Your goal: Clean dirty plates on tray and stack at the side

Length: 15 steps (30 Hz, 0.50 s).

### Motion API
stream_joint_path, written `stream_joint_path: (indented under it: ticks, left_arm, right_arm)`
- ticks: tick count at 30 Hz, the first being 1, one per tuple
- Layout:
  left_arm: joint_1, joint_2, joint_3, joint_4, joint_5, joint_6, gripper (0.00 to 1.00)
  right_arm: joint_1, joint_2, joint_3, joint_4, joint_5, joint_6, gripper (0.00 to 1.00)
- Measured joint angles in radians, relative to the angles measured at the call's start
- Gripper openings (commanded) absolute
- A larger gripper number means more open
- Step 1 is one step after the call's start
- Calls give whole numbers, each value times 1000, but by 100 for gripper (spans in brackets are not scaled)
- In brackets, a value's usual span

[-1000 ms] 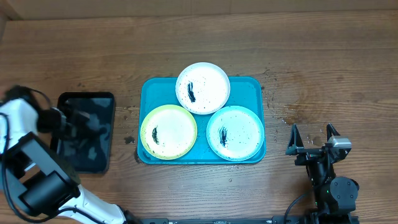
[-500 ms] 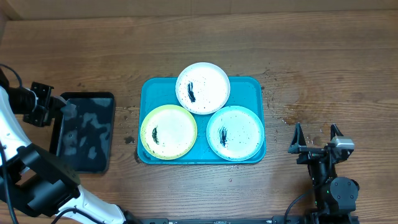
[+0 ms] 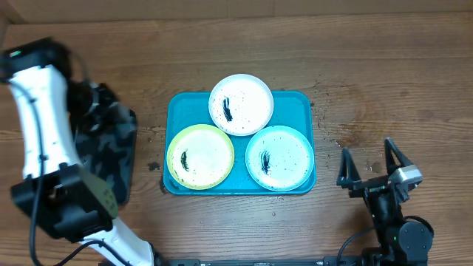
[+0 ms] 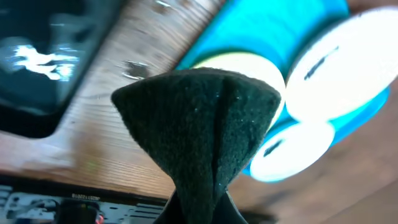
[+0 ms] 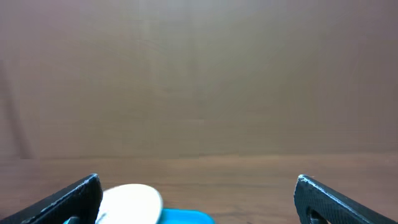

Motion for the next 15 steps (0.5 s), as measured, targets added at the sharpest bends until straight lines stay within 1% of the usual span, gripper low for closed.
stream_joint_path:
  ticks: [4,8,11,15]
  left_arm:
    - [-164,-1,-35,44,-19,21,4]
    - [-329,-1,-140,135,-31,34,4]
    - [-440,-1,-247,223,-33,35,4]
    - [-517,-1,-367,317,-34,35,4]
  right_arm:
    - [0,2,1,-5,-77,46,100]
    - [0,42,51,-39,-126,64,100]
    - [0,125,180,-130,-146,54,100]
    - [0,261,371,-261,-159,18,100]
